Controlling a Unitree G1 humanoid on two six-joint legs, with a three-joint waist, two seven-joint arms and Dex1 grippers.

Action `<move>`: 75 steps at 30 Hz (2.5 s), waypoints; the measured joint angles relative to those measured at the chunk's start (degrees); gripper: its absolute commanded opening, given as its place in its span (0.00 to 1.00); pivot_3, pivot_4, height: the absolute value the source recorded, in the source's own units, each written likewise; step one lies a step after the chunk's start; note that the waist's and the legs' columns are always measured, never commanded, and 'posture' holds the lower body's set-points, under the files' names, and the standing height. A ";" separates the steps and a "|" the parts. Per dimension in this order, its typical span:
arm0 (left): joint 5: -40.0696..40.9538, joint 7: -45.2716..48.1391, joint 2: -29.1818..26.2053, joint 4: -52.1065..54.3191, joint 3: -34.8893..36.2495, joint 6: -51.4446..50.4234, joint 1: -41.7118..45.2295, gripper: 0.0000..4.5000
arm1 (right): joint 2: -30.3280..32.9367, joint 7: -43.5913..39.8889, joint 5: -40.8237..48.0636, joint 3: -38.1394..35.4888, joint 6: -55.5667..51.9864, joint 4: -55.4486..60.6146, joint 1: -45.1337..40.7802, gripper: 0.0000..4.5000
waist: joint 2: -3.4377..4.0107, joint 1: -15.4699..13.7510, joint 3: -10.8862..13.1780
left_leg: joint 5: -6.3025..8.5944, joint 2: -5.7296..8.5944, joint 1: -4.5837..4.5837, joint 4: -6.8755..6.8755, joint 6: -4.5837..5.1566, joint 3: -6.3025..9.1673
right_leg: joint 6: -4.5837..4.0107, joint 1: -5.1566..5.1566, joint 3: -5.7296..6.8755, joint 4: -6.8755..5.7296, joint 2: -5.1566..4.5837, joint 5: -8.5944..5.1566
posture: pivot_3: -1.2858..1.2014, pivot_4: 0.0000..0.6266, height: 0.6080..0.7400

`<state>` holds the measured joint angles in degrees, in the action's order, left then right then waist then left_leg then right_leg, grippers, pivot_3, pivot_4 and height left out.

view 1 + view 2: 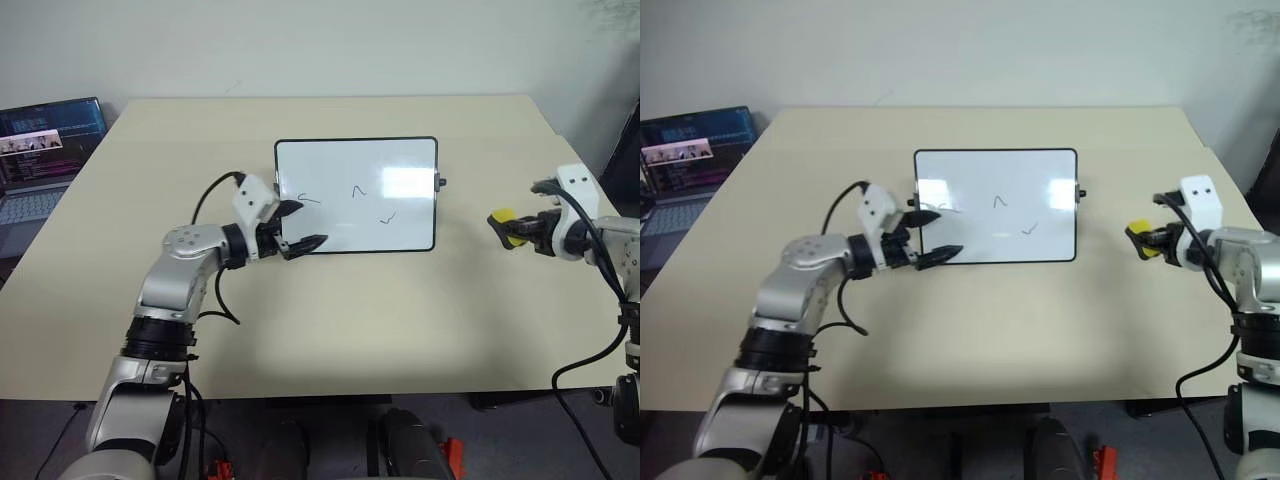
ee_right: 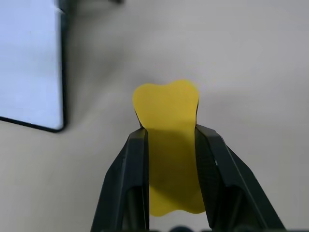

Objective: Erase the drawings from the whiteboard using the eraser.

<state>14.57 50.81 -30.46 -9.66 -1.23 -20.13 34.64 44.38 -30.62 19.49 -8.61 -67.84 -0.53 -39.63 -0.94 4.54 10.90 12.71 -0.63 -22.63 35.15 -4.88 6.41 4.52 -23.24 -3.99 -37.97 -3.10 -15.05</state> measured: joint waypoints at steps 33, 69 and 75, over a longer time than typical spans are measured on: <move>0.15 -7.63 -0.74 6.05 4.47 -3.10 -12.10 1.00 | -42.47 7.20 -24.51 33.50 38.09 -41.06 -31.89 0.22 | -0.11 0.70 -0.07 | -0.01 -0.01 -0.16 -0.04 -0.01 0.18 | -0.09 -0.29 0.19 -0.20 -0.01 0.05 | 0.52 0.24 1.00; 1.09 -8.82 -1.83 11.58 5.46 -5.95 -14.24 1.00 | -45.51 12.85 -37.44 32.40 54.69 -62.16 -36.39 0.22 | -0.27 0.47 -0.16 | -0.36 -0.03 1.50 -0.21 0.16 0.20 | -0.09 0.94 0.09 -0.80 0.07 -0.10 | 0.52 0.24 1.00; 1.07 -8.76 -1.83 11.53 5.45 -5.93 -13.89 1.00 | -45.69 14.22 -37.68 32.19 55.49 -63.96 -38.02 0.22 | -0.26 0.54 -0.16 | -0.35 -0.04 1.45 -0.29 0.15 0.20 | -0.12 0.91 0.11 -0.70 0.07 -0.13 | 0.52 0.24 1.00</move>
<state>15.64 42.05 -32.28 1.88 4.22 -26.06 20.75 -1.31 -16.40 -18.20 23.58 -12.35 -64.49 -77.65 -1.20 5.09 10.74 12.37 -0.67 -21.18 34.86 -4.73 6.61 4.40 -22.32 -3.89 -38.67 -3.03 -15.18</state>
